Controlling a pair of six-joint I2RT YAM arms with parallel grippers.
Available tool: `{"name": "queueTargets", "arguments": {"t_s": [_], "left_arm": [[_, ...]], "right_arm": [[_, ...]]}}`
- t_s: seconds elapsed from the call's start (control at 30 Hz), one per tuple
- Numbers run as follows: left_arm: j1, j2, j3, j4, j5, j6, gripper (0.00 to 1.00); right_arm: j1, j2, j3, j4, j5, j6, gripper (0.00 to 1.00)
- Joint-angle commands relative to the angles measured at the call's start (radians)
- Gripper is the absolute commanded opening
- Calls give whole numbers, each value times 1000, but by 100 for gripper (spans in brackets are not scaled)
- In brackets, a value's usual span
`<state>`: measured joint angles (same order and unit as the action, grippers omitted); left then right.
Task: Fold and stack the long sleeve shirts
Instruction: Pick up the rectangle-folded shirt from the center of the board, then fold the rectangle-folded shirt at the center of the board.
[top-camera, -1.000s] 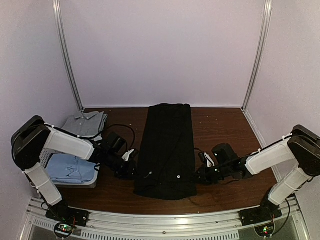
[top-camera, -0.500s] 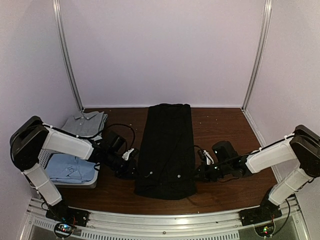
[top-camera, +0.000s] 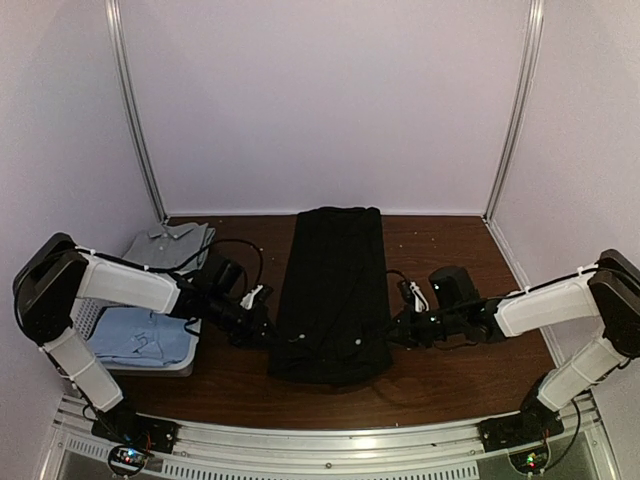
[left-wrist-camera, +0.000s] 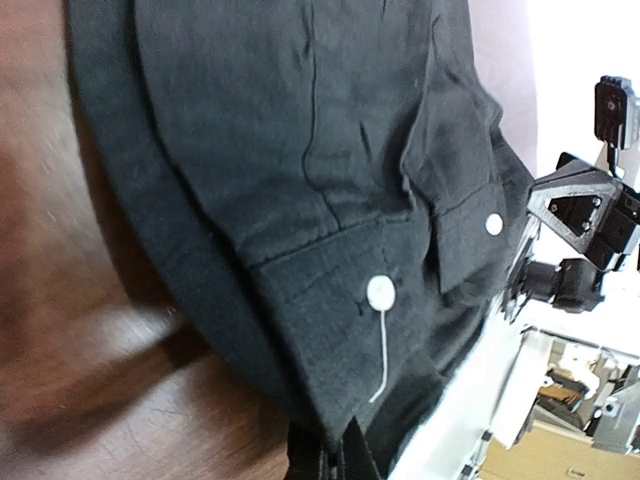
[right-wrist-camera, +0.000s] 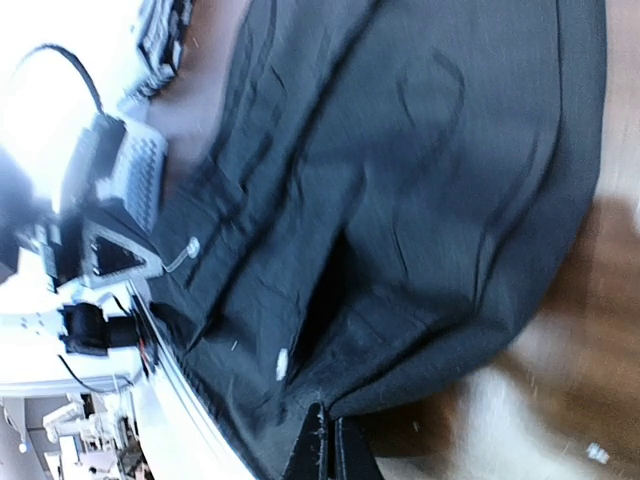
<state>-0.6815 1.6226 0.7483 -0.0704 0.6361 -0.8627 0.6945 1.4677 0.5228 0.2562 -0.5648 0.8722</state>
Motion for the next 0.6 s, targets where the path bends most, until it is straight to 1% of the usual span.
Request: {"name": "queueTargets", "arguments": {"t_s": [0.0, 0.13, 0.3, 0.4, 0.57], "left_arm": [[56, 26, 93, 91, 54, -15, 0], [105, 115, 200, 129, 86, -36, 0], [176, 248, 369, 166, 106, -76, 0], [211, 336, 456, 180, 110, -91, 0], [236, 471, 588, 188, 116, -99, 0]], "right_arm": [[-55, -2, 89, 48, 16, 14, 0], [-114, 77, 178, 90, 12, 36, 0], [-191, 226, 298, 160, -9, 70, 0], [-224, 323, 386, 160, -15, 75, 0], [-260, 458, 485, 182, -32, 89, 0]]}}
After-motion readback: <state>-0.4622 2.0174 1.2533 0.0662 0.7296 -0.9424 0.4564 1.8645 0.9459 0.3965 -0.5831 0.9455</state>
